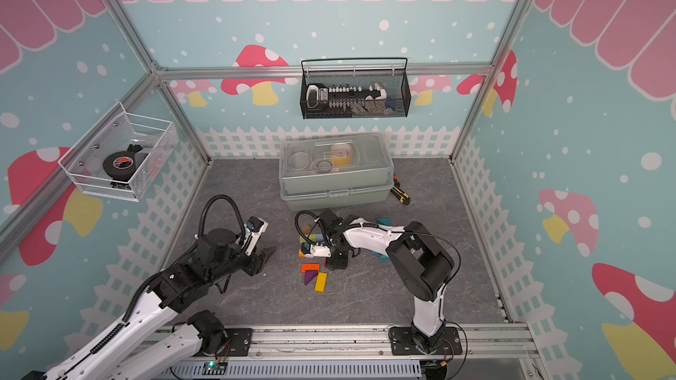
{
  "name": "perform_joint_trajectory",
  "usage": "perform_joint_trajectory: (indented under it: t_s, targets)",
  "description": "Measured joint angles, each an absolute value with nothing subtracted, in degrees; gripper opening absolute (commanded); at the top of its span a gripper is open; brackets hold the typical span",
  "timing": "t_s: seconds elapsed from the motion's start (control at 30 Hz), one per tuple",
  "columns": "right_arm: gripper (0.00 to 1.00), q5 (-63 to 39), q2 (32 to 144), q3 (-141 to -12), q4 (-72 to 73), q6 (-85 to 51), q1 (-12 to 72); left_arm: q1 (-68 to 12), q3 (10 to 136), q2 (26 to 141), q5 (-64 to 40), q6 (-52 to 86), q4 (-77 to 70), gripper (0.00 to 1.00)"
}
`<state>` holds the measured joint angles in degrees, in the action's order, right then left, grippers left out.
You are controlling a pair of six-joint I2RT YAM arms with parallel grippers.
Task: Assemble a piece of candy with building blocks
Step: Assemble the building block at the center of the board.
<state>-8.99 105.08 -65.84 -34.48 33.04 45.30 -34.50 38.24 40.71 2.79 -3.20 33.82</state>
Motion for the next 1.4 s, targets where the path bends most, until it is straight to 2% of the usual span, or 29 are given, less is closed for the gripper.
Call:
perform_joint_trajectory:
  t_s: [0.5, 0.9, 1.4]
  targets:
    - [0.29, -8.6, 106.5, -67.4, -33.8, 32.9, 44.9, -34.5, 38.2, 40.7, 2.8, -3.2, 33.8, 0.63]
    - [0.27, -9.7, 111.3, -75.1, -35.3, 36.3, 43.7, -34.5, 38.2, 40.7, 2.8, -3.2, 33.8, 0.63]
    - [0.29, -11.0, 113.6, -77.6, -37.4, 39.6, 43.7, -34.5, 38.2, 40.7, 2.8, -3.2, 33.8, 0.63]
